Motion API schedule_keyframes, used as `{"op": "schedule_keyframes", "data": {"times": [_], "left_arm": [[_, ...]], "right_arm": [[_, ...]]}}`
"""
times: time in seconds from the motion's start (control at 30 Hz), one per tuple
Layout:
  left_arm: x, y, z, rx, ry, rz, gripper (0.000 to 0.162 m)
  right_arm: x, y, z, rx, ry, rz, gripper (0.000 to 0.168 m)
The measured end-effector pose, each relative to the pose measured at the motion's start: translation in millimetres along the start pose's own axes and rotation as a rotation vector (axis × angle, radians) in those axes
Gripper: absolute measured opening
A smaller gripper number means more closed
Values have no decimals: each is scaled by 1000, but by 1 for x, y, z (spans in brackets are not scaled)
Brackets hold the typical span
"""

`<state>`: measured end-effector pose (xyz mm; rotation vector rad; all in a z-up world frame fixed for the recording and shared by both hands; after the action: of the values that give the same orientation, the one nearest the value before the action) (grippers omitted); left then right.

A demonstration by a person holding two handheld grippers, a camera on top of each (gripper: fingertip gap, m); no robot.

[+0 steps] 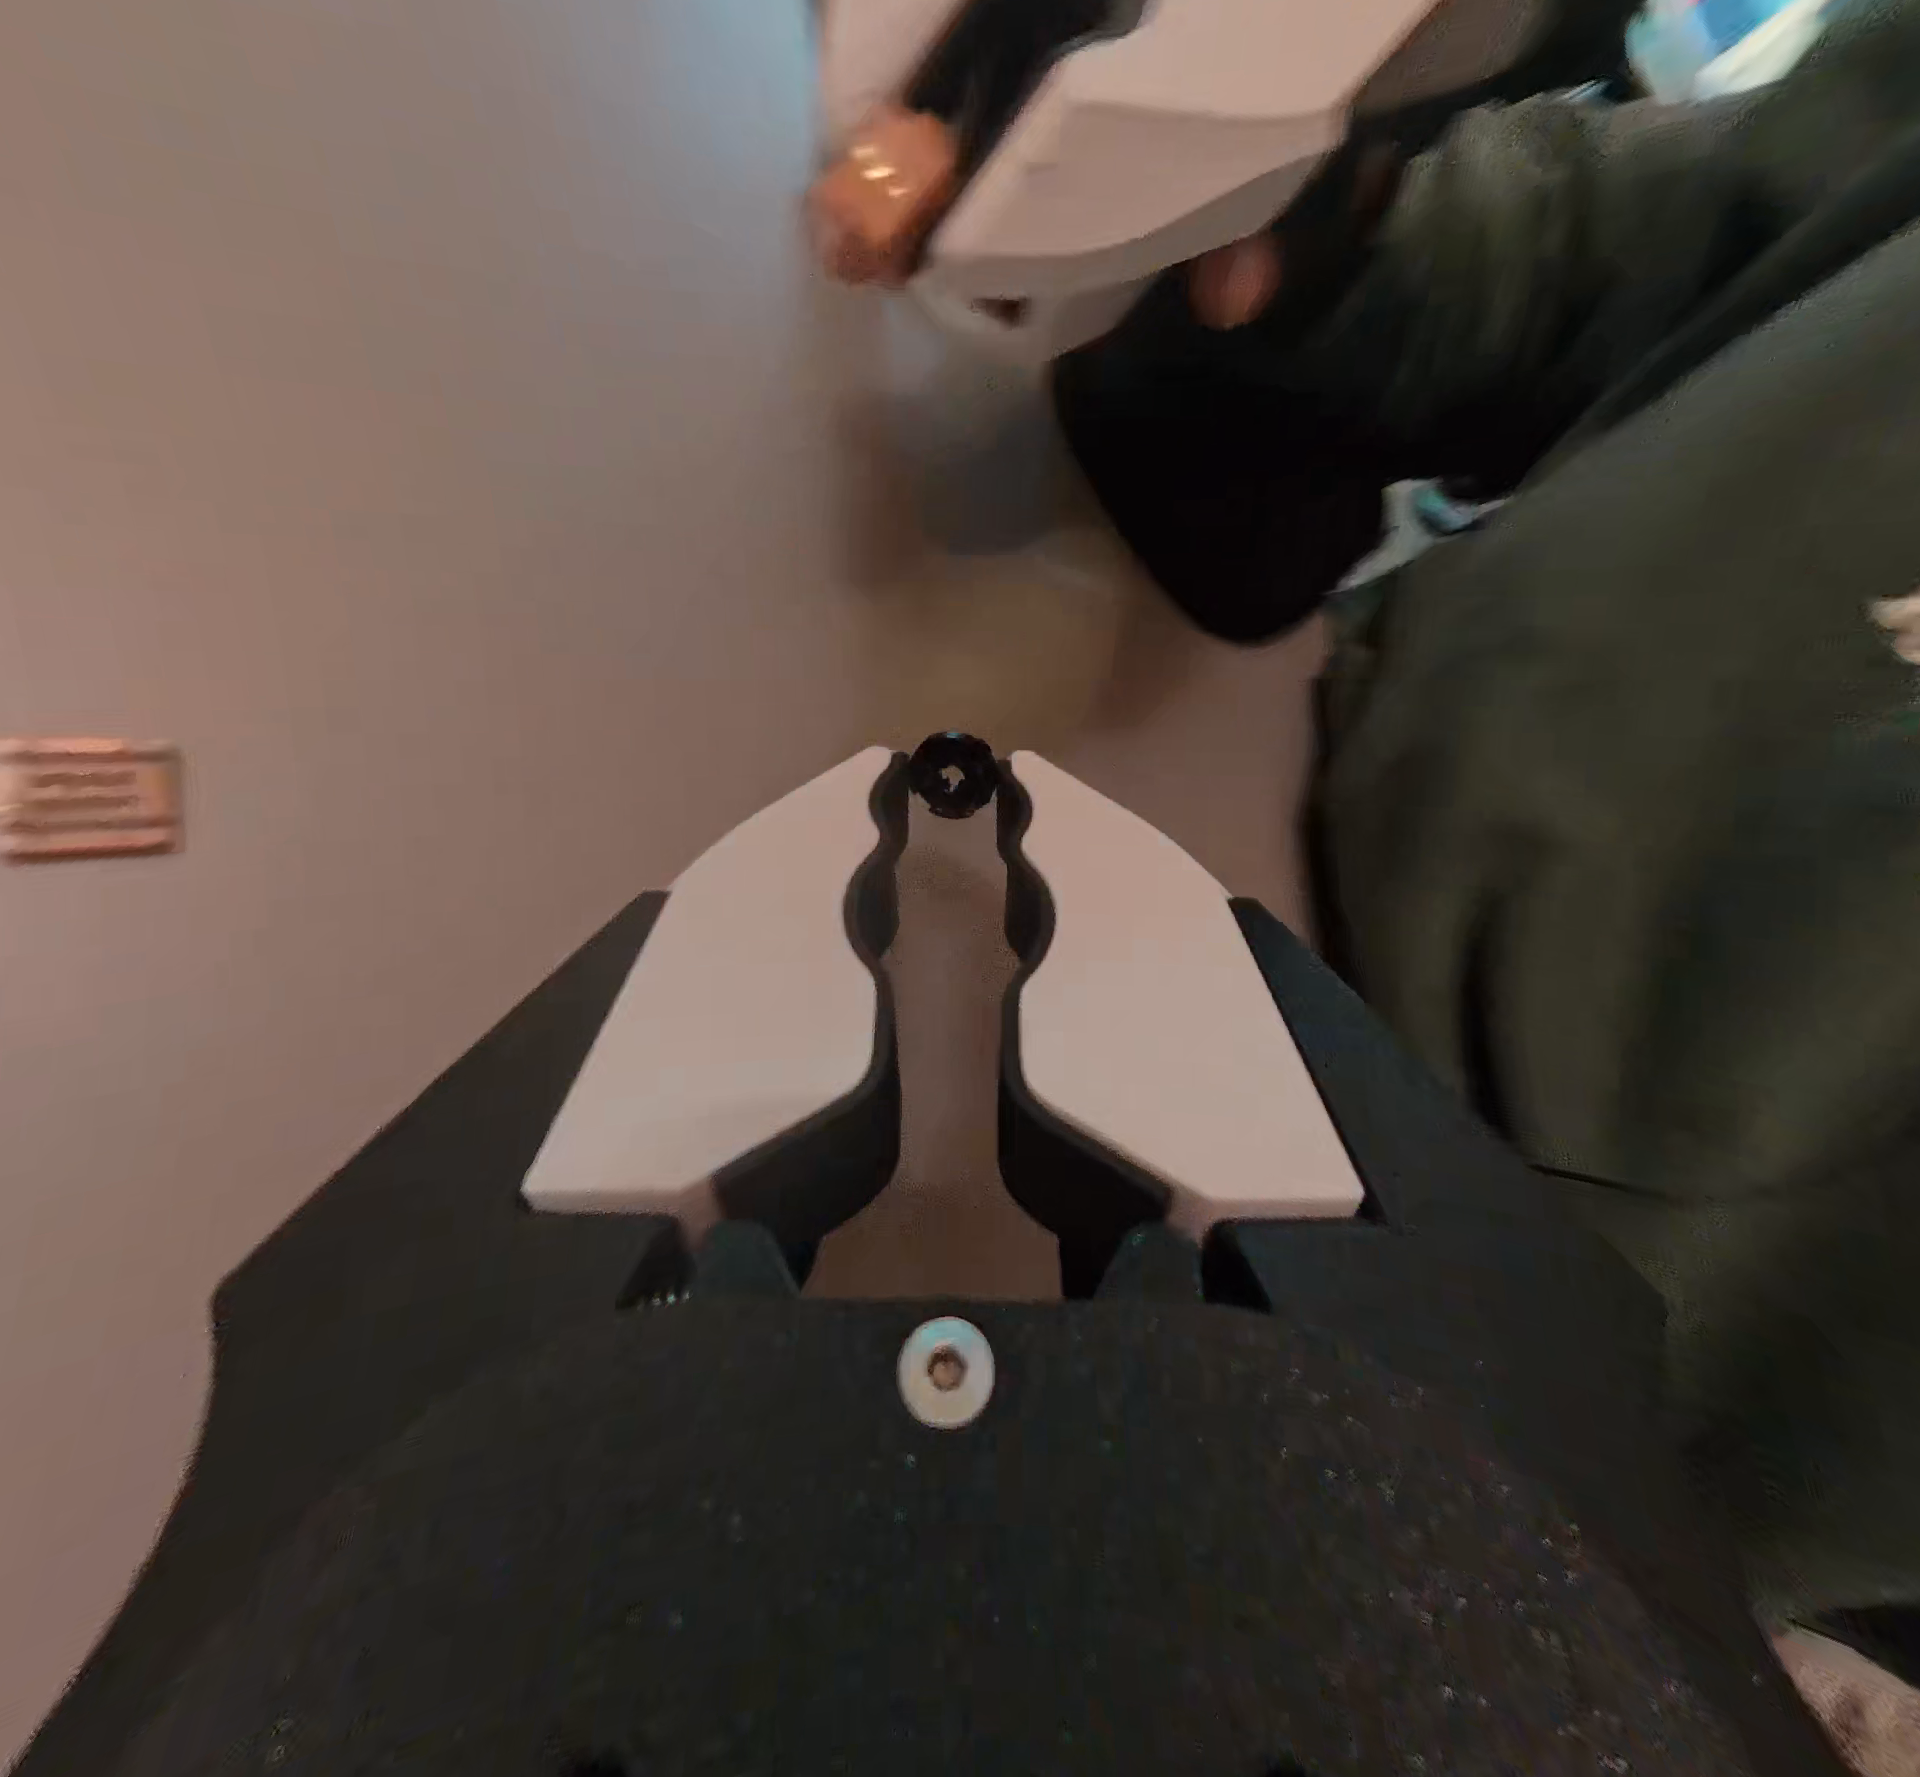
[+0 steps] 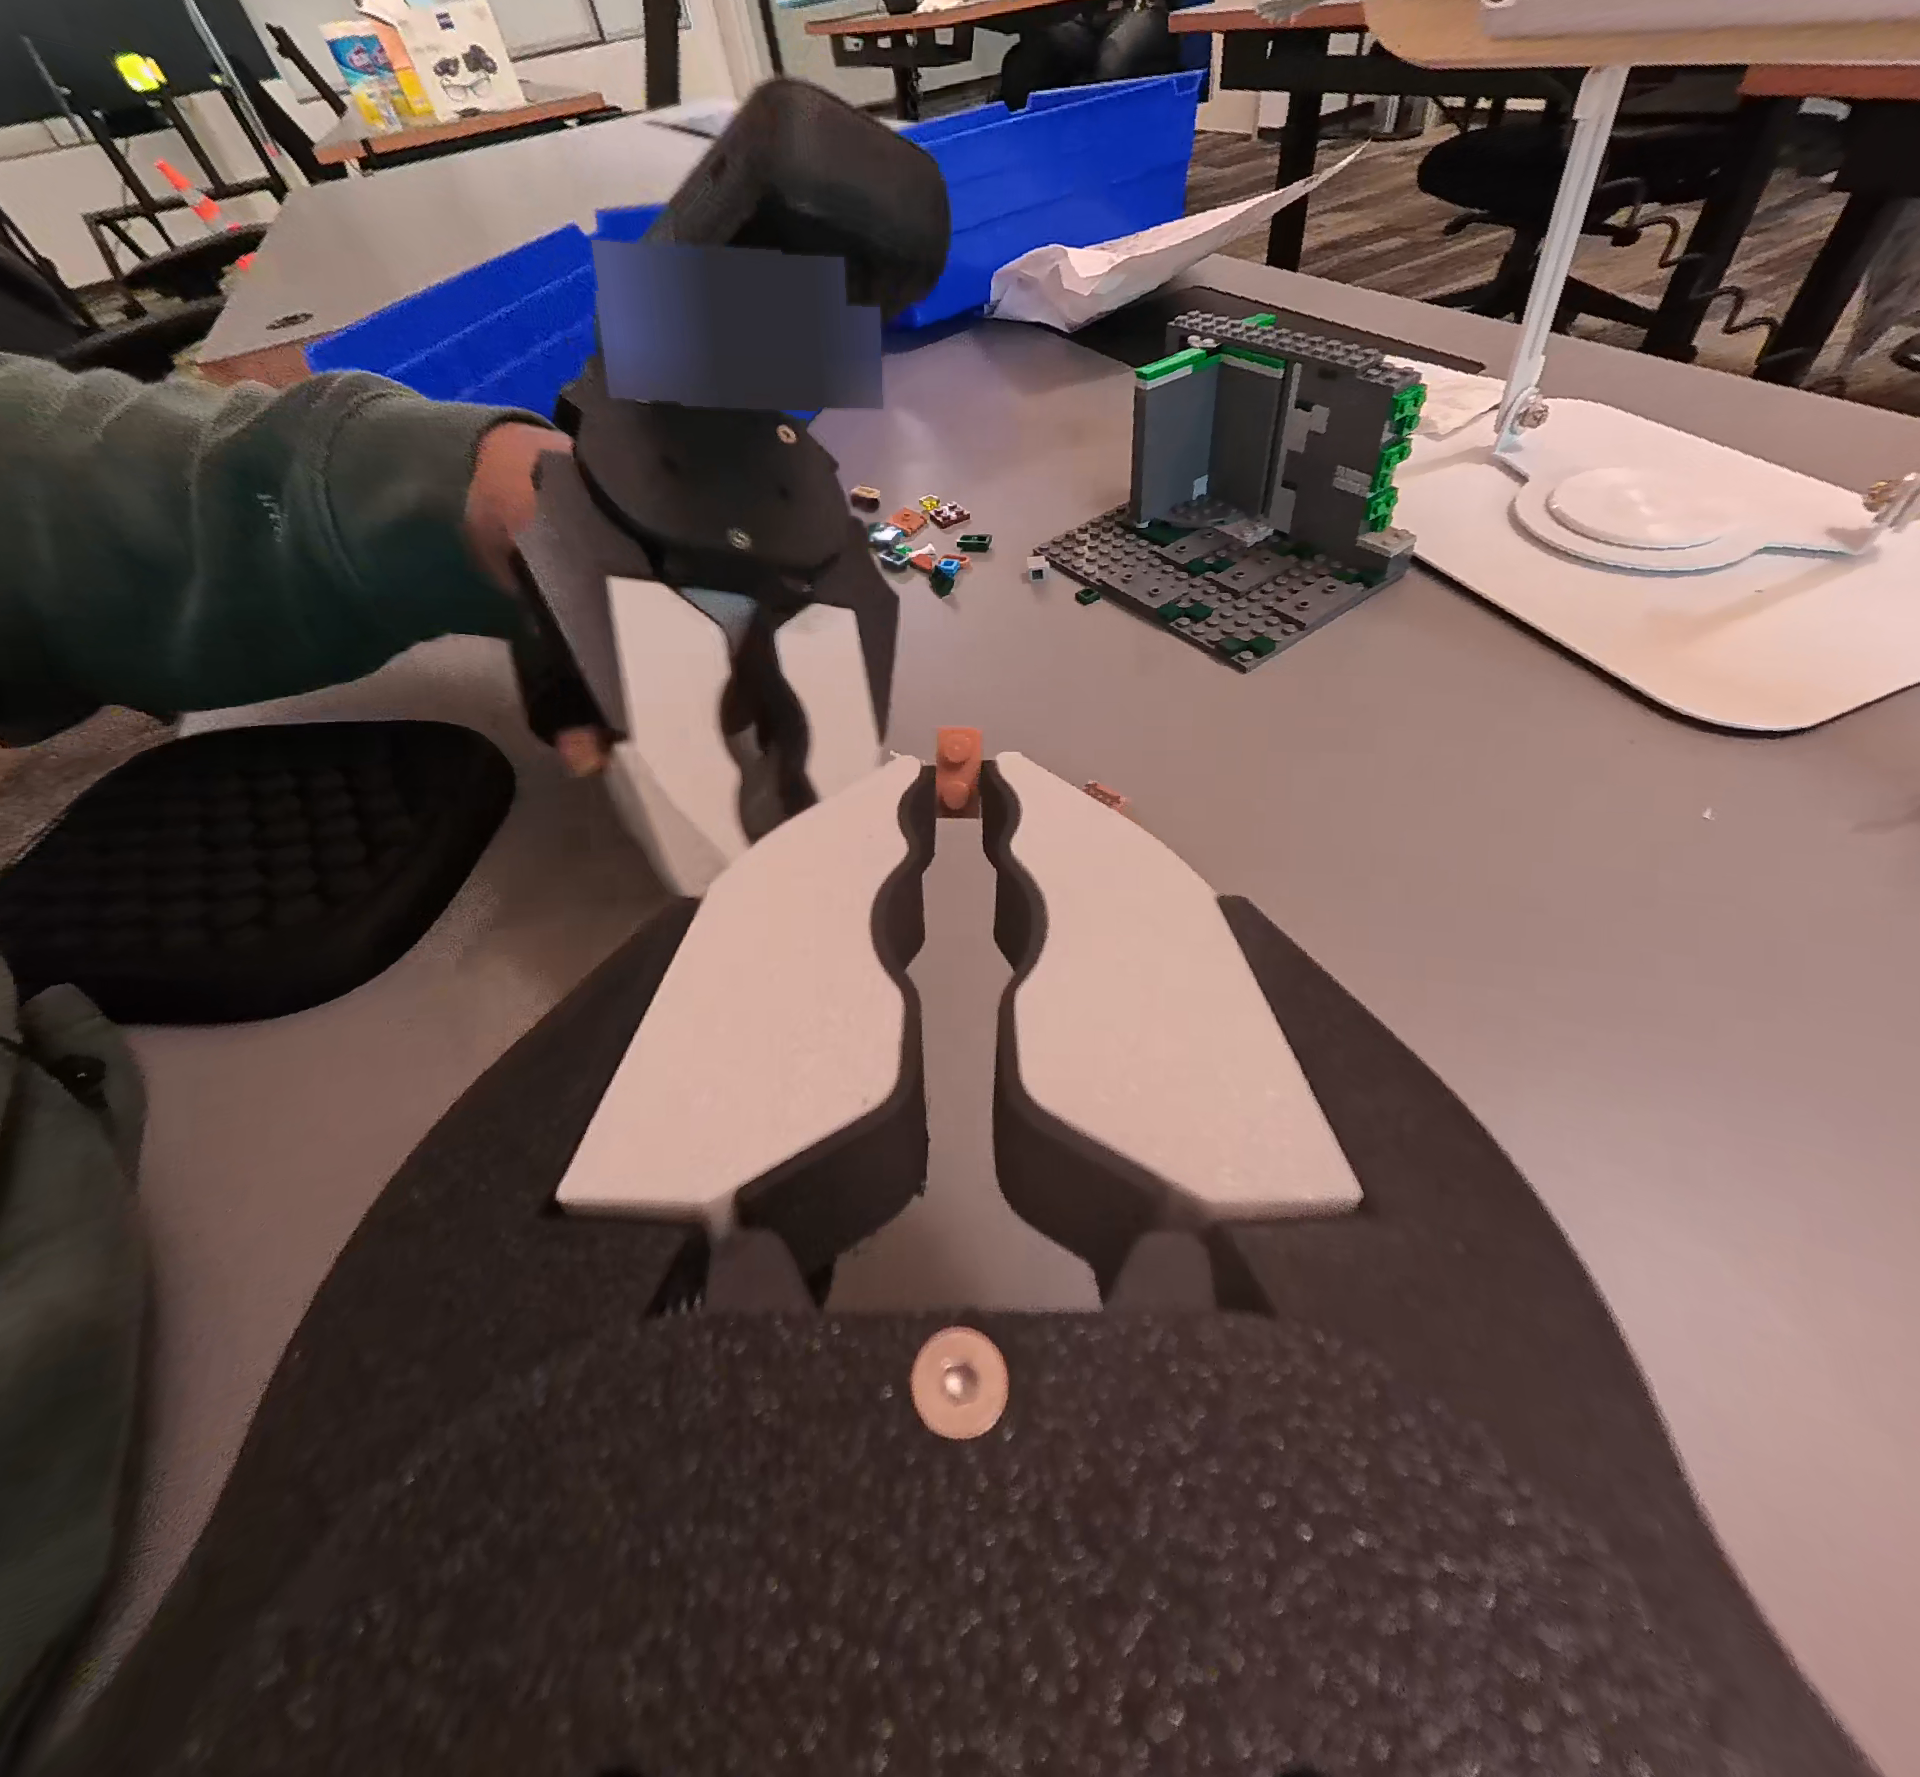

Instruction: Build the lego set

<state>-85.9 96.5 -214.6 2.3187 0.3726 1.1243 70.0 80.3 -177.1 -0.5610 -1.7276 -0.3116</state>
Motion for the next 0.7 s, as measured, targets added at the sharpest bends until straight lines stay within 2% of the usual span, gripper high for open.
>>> {"op": "schedule_keyframes", "data": {"times": [0.23, 0.33, 0.7], "left_arm": [[2, -31, -21, 268, -26, 19, 19], [-2, -34, -28, 319, -26, 23, 18], [2, -37, -20, 565, -74, 217, 18]], "right_arm": [[0, 6, -3, -9, 1, 17, 8], [-1, 7, -2, -5, -4, 22, 8], [-2, 9, -2, -16, -6, 31, 8]]}}
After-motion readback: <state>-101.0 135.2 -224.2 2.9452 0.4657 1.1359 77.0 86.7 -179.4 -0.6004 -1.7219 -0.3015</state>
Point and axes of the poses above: each gripper's, where its closed fingertips meet, z out along the fingers, x out of its top, y = z × x across the jaws, the point moved 8 cm from there along -z, back along the fingers, and after that the axes turned 2 degrees about -z, right-handed, at the moved point
